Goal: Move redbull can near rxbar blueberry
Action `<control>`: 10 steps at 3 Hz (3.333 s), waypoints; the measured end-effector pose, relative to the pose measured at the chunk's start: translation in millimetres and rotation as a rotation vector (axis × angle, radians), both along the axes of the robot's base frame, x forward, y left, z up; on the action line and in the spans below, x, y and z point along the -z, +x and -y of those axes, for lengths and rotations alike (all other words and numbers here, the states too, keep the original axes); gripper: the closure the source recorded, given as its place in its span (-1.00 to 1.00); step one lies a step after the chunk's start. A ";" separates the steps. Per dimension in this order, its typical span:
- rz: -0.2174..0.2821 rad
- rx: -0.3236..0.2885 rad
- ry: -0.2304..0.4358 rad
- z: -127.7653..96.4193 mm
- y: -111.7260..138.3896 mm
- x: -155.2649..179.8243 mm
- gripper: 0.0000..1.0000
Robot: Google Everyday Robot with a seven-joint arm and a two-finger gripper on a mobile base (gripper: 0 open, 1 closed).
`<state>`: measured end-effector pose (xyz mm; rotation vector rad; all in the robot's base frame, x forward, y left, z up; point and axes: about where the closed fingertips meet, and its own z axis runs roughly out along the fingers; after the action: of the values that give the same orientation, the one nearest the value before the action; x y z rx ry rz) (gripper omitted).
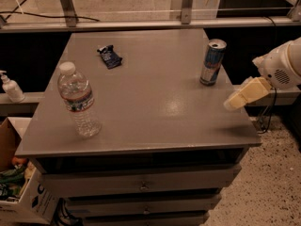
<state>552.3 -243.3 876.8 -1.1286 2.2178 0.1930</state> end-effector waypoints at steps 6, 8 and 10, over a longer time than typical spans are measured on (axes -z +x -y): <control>0.223 0.004 0.580 -9.6 102.2 13.3 -1.00; 0.219 -0.095 0.685 -36.8 114.2 18.7 -0.65; 0.224 -0.175 0.710 -56.1 112.0 11.3 0.28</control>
Offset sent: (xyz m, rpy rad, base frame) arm 0.0492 0.0054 -0.0046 0.3771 -0.1535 -0.0655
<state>664.3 -187.2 865.5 -0.8786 1.6366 0.8124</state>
